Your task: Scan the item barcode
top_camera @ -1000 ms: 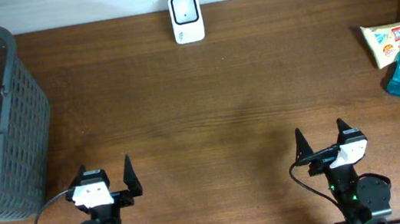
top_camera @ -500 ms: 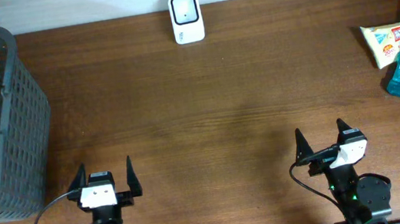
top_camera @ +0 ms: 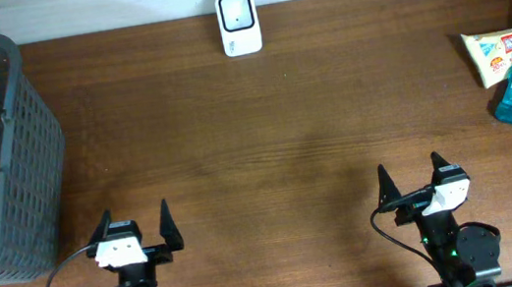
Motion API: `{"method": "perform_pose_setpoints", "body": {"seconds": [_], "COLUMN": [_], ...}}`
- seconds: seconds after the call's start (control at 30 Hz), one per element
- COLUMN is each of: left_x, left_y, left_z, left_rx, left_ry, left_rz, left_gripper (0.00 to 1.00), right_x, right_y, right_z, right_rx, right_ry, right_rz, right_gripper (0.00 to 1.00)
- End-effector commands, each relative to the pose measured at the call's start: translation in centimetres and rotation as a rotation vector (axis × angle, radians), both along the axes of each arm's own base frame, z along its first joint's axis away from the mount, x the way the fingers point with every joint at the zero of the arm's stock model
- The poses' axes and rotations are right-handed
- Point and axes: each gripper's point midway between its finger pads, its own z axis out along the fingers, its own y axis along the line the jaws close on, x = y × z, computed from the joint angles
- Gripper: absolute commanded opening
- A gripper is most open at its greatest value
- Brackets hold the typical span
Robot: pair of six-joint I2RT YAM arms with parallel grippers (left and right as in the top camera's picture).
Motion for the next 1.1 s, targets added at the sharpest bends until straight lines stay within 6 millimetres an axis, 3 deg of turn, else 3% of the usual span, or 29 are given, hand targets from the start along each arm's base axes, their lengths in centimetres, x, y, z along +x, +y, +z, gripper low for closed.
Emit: {"method": "perform_pose_setpoints", "body": {"seconds": [0.0, 0.53, 0.63, 1.07], "left_x": [-0.1, 0.0, 0.0, 0.0], "left_y": [1.2, 0.5, -0.3, -0.2], "left_z": [0.0, -0.1, -0.2, -0.2], "left_rx": [-0.083, 0.017, 0.100, 0.101], "left_ry": [-0.014, -0.003, 0.002, 0.002], "left_rz": [0.074, 0.028, -0.027, -0.024], "left_gripper": [0.99, 0.99, 0.99, 0.99], "right_x": [0.0, 0.0, 0.0, 0.0], "right_y": [0.1, 0.1, 0.1, 0.1], "right_z": [-0.3, -0.3, -0.2, -0.3], "right_rx": [-0.001, -0.001, -0.001, -0.001], "right_ry": [0.002, 0.002, 0.001, 0.002], "right_rz": [0.001, 0.001, 0.001, 0.001], "right_gripper": [0.98, 0.99, 0.99, 0.99]}}
